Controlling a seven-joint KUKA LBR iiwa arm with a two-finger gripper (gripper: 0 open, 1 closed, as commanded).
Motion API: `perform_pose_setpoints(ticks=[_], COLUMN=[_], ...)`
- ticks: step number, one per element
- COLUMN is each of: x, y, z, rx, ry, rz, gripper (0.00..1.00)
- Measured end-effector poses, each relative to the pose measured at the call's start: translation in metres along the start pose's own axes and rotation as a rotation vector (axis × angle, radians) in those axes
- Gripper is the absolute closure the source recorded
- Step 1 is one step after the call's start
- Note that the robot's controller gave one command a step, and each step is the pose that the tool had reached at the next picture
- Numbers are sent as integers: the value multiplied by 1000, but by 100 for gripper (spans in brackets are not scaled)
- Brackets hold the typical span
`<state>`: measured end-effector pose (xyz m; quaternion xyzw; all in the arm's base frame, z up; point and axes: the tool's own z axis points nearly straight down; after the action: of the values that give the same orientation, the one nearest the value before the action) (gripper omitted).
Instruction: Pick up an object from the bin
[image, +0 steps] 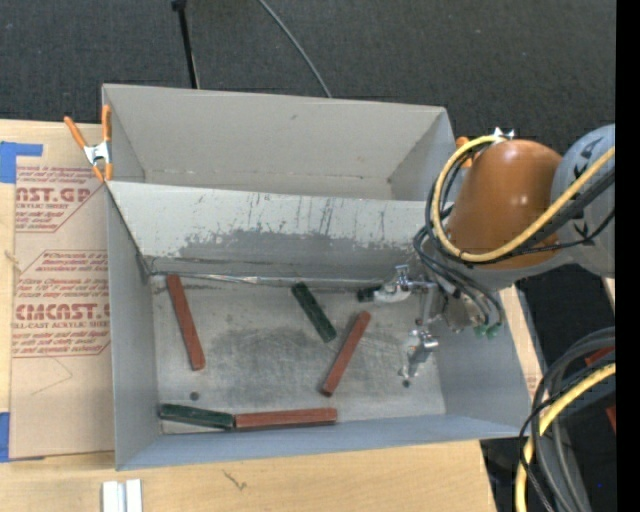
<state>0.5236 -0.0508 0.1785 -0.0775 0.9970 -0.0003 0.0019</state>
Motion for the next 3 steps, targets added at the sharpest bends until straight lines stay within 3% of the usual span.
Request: perform_pose_setpoints(ticks=[1,2,3], x=[-9,-17,-29], y=[21,24,24], z=[18,35,97], rx=[-2,-1,0], ry=[3,-2,-23], rz=[-301,-433,-618], gripper=[0,0,0])
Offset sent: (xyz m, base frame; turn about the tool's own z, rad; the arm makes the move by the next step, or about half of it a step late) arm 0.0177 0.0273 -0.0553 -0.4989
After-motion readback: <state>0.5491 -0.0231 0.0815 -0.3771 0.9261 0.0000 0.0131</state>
